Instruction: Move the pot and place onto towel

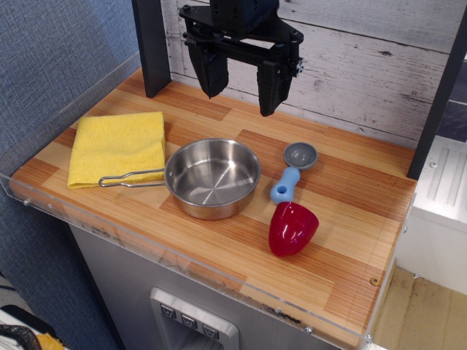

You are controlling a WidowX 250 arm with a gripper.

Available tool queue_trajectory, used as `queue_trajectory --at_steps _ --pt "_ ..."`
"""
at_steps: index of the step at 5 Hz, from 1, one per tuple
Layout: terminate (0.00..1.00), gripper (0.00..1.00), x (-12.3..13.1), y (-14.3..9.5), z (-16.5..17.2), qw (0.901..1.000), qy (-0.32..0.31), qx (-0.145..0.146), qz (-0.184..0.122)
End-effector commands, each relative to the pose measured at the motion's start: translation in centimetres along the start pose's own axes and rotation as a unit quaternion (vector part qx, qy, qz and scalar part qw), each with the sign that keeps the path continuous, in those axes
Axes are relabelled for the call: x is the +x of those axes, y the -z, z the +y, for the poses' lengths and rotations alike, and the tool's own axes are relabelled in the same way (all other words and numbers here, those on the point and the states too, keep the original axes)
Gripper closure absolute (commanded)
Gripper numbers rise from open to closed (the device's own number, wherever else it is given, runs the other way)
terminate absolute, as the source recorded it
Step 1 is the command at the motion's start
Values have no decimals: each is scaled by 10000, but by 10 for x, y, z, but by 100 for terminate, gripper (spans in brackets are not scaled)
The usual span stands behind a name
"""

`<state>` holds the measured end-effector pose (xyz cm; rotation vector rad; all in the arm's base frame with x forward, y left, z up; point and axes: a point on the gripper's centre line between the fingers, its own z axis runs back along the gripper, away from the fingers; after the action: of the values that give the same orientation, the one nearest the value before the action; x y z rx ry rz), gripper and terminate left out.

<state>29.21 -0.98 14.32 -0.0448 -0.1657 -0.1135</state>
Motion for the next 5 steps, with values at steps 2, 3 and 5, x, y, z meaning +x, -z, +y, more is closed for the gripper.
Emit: queue_trajectory --at_steps 2,3,5 --pt "0 0 -9 3 3 9999 5 166 -17" --pt "0 0 -9 18 3 9992 51 388 80" --pt "0 0 -6 45 8 9998 -7 179 45"
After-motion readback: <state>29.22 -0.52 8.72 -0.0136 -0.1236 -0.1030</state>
